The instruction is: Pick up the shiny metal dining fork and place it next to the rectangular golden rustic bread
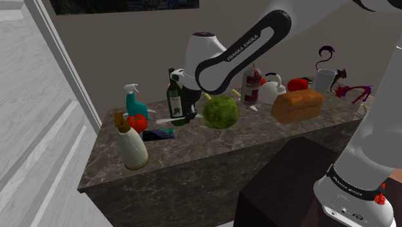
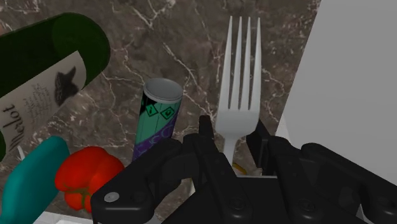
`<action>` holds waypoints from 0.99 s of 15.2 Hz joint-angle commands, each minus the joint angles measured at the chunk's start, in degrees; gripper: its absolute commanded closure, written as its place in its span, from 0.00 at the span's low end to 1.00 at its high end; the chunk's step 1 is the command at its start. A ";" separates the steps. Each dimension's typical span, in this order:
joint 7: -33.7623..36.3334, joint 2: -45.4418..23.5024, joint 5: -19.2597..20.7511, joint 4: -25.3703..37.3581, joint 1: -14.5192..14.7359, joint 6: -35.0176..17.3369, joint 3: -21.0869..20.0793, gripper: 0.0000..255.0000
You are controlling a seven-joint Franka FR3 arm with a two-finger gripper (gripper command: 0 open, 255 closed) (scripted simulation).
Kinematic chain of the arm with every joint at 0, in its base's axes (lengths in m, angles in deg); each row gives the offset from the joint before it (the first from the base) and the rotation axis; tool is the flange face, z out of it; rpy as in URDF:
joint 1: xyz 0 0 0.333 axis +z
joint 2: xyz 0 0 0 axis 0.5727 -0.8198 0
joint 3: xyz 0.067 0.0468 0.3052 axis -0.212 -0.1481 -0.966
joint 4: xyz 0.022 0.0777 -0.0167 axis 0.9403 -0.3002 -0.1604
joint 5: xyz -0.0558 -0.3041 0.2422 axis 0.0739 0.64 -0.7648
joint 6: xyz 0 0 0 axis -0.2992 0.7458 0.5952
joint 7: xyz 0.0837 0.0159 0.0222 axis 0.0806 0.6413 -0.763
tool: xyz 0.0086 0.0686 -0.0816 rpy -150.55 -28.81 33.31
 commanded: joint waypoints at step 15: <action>-9.84 9.93 -7.66 -1.38 -3.22 8.24 2.01 1.00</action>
